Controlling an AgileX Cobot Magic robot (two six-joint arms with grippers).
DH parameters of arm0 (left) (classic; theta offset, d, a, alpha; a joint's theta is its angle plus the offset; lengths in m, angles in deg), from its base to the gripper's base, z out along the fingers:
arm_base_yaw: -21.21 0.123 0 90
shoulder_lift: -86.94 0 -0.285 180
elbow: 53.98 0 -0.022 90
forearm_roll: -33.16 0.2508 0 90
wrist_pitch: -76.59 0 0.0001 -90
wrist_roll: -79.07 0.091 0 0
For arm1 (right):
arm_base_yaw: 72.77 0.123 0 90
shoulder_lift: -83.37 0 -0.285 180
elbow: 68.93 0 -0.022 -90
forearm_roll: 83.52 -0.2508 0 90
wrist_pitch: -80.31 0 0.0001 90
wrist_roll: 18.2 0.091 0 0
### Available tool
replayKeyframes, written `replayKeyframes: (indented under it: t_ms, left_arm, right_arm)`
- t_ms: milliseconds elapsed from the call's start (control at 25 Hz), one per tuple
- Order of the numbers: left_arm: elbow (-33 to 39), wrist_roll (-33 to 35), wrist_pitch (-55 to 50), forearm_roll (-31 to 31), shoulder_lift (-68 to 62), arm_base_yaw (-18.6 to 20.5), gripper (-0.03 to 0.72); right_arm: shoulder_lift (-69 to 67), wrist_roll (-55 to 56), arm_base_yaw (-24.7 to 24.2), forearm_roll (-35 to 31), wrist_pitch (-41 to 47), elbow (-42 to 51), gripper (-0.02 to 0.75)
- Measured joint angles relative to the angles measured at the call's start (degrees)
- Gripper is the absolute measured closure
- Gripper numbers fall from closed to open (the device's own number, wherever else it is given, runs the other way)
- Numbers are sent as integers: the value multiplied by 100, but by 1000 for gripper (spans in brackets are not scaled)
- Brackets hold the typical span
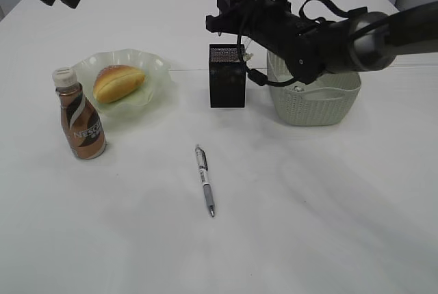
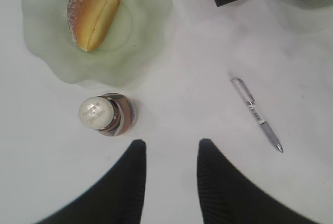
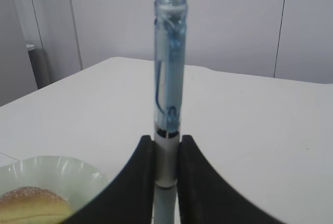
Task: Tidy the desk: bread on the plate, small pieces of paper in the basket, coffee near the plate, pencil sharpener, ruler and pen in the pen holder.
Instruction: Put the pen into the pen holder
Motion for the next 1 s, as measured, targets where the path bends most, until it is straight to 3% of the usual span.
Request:
replayKeyframes:
  t_ms: [1000]
  left_arm:
    - [0,0,0,0,0,0,450]
  right_arm:
    - [-420,-239,0,-58,449,-442,636]
